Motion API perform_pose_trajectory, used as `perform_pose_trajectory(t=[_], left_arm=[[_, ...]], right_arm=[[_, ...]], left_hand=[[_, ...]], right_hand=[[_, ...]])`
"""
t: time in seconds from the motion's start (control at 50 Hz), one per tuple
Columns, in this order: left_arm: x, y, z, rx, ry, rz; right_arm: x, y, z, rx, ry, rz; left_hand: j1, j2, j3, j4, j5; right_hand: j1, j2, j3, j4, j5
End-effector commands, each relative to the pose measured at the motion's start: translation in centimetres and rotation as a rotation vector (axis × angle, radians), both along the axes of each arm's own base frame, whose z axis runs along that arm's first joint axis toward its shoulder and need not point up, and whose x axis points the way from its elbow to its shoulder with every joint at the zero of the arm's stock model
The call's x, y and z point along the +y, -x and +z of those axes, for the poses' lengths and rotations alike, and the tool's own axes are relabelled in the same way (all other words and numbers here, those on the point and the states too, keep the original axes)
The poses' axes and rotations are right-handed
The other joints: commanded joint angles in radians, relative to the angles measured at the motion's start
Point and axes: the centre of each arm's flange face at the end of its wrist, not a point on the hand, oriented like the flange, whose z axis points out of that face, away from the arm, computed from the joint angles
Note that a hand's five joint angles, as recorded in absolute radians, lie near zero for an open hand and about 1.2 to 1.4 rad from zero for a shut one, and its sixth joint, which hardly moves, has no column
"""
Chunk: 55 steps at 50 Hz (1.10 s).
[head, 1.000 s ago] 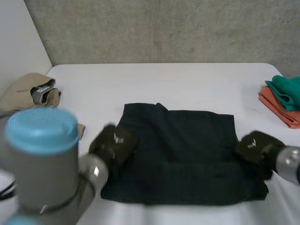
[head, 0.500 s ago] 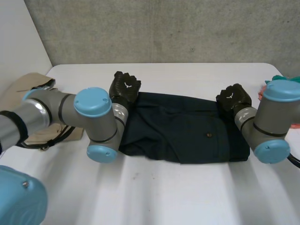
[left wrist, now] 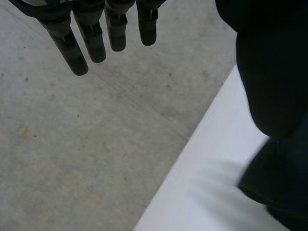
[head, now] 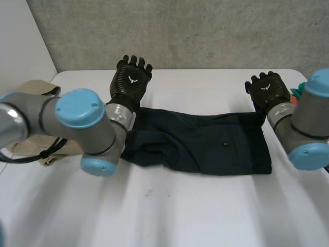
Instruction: Fold the laundry.
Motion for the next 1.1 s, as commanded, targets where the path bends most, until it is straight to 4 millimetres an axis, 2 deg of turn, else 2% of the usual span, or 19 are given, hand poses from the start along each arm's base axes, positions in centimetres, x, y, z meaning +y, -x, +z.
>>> perform_pose_trajectory(t=[0.02, 0.04, 0.12, 0.22, 0.24, 0.28, 0.34, 0.42, 0.52, 0.68, 0.7, 0.76, 0.78, 0.86, 0.9, 0.94, 0.96, 1.0, 1.1], left_arm=[[5.6, -1.7, -1.2, -0.075, -0.209, -0.072], [6.6, -1.7, -1.8, -0.098, -0.246, -0.101], [7.6, -2.1, -3.4, -0.131, -0.302, -0.119], [7.0, -2.3, -4.2, -0.137, -0.320, -0.107], [6.8, -2.2, -5.2, -0.147, -0.337, -0.104], [6.4, -2.2, -5.8, -0.149, -0.341, -0.100], [5.2, -2.5, -7.1, -0.152, -0.354, -0.075], [4.5, -2.7, -7.1, -0.149, -0.336, -0.056], [3.7, -3.5, -6.9, -0.137, -0.303, -0.005], [4.7, -4.3, -7.8, -0.209, -0.312, -0.002], [4.9, -4.3, -8.0, -0.218, -0.314, -0.005], [5.5, -4.4, -8.1, -0.247, -0.317, -0.012], [5.7, -4.5, -7.7, -0.249, -0.311, -0.012], [6.3, -4.4, -6.0, -0.227, -0.281, -0.016], [6.7, -4.2, -5.3, -0.215, -0.266, -0.023], [7.0, -4.1, -4.2, -0.201, -0.242, -0.030], [7.0, -4.1, -3.9, -0.197, -0.237, -0.029], [7.1, -4.2, -3.3, -0.188, -0.223, -0.029], [7.3, -4.5, -1.2, -0.160, -0.181, -0.023]], right_arm=[[5.1, 0.8, 0.3, -0.028, -0.298, 0.055], [5.4, 0.9, 0.1, -0.031, -0.317, 0.052], [6.9, 1.3, -1.5, -0.026, -0.389, 0.047], [8.4, 1.7, -3.3, -0.024, -0.411, 0.055], [8.5, 1.7, -3.6, -0.024, -0.410, 0.055], [8.8, 1.8, -4.3, -0.026, -0.398, 0.054], [9.0, 1.9, -5.1, -0.029, -0.373, 0.052], [8.6, 2.7, -5.6, -0.037, -0.357, 0.025], [8.6, 3.1, -6.0, -0.043, -0.353, 0.017], [8.2, 3.0, -6.1, -0.049, -0.297, 0.020], [8.2, 3.0, -6.2, -0.046, -0.298, 0.022], [8.2, 3.0, -6.2, -0.046, -0.295, 0.026], [8.2, 3.0, -6.3, -0.046, -0.296, 0.027], [7.9, 2.9, -6.4, -0.049, -0.273, 0.030], [7.7, 2.9, -6.5, -0.049, -0.259, 0.030], [7.4, 2.9, -6.6, -0.048, -0.244, 0.026], [7.2, 3.0, -6.6, -0.048, -0.237, 0.022], [6.9, 3.4, -6.6, -0.044, -0.227, 0.009], [6.0, 4.6, -6.1, -0.043, -0.210, -0.030]], left_hand=[[0.077, 0.061, 0.054, 0.062, 0.046], [0.124, 0.107, 0.101, 0.108, 0.092], [0.320, 0.304, 0.297, 0.305, 0.289], [0.450, 0.433, 0.427, 0.434, 0.418], [0.525, 0.509, 0.502, 0.510, 0.494], [0.588, 0.571, 0.565, 0.572, 0.556], [0.898, 0.882, 0.875, 0.883, 0.867], [1.206, 1.190, 1.183, 1.191, 1.175], [1.207, 1.191, 1.184, 1.192, 1.176], [1.207, 1.191, 1.184, 1.192, 1.176], [1.178, 1.162, 1.155, 1.163, 1.147], [0.833, 0.817, 0.810, 0.818, 0.802], [0.657, 0.641, 0.634, 0.642, 0.626], [0.442, 0.426, 0.419, 0.427, 0.411], [0.406, 0.390, 0.383, 0.391, 0.375], [0.397, 0.381, 0.374, 0.382, 0.366], [0.394, 0.378, 0.371, 0.379, 0.363], [0.382, 0.366, 0.359, 0.367, 0.351], [0.347, 0.331, 0.324, 0.332, 0.316]], right_hand=[[-0.036, -0.045, -0.038, -0.063, -0.067], [-0.036, -0.045, -0.038, -0.063, -0.067], [0.038, 0.030, 0.037, 0.012, 0.008], [0.112, 0.103, 0.111, 0.085, 0.081], [0.121, 0.112, 0.119, 0.094, 0.090], [0.135, 0.127, 0.134, 0.109, 0.105], [0.170, 0.162, 0.169, 0.144, 0.140], [0.214, 0.206, 0.213, 0.188, 0.184], [0.262, 0.253, 0.260, 0.235, 0.231], [0.303, 0.294, 0.301, 0.276, 0.272], [0.311, 0.303, 0.310, 0.285, 0.281], [0.344, 0.335, 0.343, 0.317, 0.313], [0.344, 0.335, 0.343, 0.317, 0.313], [0.408, 0.400, 0.407, 0.381, 0.377], [0.467, 0.458, 0.466, 0.440, 0.436], [0.628, 0.620, 0.627, 0.601, 0.597], [0.736, 0.728, 0.735, 0.709, 0.705], [1.129, 1.121, 1.128, 1.102, 1.098], [1.185, 1.177, 1.184, 1.159, 1.155]])
